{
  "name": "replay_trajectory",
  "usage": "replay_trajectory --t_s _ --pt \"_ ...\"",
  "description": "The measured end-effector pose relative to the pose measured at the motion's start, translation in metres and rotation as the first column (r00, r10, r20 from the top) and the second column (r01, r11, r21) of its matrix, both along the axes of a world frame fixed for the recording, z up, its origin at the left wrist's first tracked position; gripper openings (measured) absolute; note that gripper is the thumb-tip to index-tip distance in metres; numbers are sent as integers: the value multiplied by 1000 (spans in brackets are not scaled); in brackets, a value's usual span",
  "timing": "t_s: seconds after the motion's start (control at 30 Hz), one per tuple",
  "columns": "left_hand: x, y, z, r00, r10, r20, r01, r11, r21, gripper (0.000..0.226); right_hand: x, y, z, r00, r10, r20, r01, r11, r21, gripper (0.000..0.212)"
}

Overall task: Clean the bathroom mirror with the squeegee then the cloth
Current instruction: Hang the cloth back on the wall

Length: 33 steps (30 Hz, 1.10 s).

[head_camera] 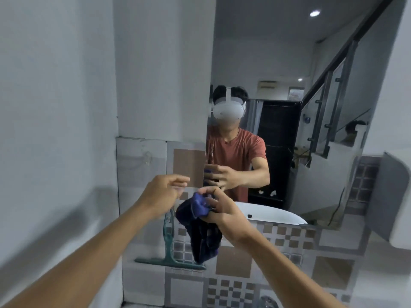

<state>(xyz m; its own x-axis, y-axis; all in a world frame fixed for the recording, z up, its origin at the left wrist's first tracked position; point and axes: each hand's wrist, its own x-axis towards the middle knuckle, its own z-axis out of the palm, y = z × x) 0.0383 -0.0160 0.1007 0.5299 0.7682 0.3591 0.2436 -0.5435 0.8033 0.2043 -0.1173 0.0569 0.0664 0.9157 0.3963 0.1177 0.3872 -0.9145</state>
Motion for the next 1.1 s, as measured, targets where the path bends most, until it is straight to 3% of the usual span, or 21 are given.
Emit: replay_trajectory --t_s 0.07,0.17,0.23,0.33,0.47,0.57,0.63,0.77,0.93,1.1 --pt "-15 -7 0 989 -151 -3 147 968 -206 32 -7 1 10 975 101 -197 -105 994 -10 50" --pt "-31 -19 6 967 -250 45 253 934 -254 23 -17 2 22 914 201 -352 -225 974 -27 56" --pt "-41 -20 9 971 -232 58 239 955 -173 18 -22 2 26 890 223 -397 -257 966 -33 57" --pt "-50 -15 14 997 -69 22 69 998 11 10 -32 4 32 870 251 -426 -288 957 -26 55" --pt "-59 -15 32 990 128 64 -136 981 140 15 -43 3 44 900 186 -394 -240 967 -92 62" --pt "-64 -17 45 981 191 48 -196 953 229 22 -48 1 53 898 179 -402 -243 963 -115 57" --pt "-66 -16 50 975 213 68 -223 944 245 16 -54 2 58 943 152 -295 -189 977 -101 49" --pt "-69 -8 59 960 252 120 -275 925 262 11 -64 9 63 992 -74 107 66 995 74 42" --pt "-71 15 67 961 252 119 -277 911 307 7 -69 35 77 884 -329 332 261 937 234 57" --pt "-69 39 81 926 292 238 -359 874 326 18 -74 67 99 732 -527 433 361 838 410 35"
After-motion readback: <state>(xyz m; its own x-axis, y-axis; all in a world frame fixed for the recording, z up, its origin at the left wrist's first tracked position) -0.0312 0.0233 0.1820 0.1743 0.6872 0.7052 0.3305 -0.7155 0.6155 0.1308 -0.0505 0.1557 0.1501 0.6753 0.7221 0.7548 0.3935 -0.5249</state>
